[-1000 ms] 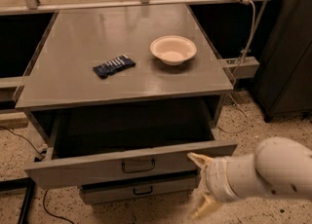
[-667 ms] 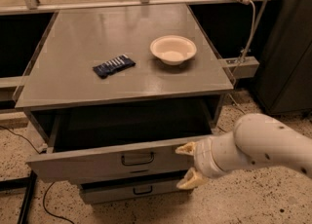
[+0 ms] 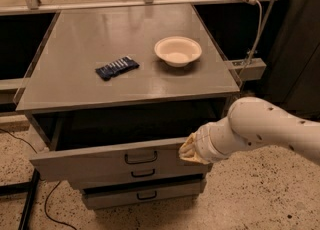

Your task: Close top drawer

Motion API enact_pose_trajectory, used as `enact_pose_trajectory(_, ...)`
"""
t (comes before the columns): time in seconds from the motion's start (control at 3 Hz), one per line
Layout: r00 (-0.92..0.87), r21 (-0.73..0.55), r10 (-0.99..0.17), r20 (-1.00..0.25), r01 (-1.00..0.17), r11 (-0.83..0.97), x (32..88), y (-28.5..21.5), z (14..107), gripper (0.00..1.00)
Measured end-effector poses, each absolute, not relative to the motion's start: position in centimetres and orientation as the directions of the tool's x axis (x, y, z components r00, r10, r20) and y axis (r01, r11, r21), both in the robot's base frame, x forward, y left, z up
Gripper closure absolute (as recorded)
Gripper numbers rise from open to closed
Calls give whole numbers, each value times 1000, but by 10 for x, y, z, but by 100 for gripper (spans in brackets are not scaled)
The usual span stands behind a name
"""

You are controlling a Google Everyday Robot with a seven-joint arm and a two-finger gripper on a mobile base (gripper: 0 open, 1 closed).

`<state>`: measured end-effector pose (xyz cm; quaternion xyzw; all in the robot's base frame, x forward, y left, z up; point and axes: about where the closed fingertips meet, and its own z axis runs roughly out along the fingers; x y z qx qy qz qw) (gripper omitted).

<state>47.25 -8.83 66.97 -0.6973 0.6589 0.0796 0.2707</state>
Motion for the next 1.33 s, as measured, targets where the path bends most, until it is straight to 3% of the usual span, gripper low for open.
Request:
enact_pose_trajectory(1.0,119,-272,-876,-468,-962,15,472,-88,670,0)
enact_pose_trajectory(1.33,119,-272,-876,-468,-962,15,472,-88,670,0)
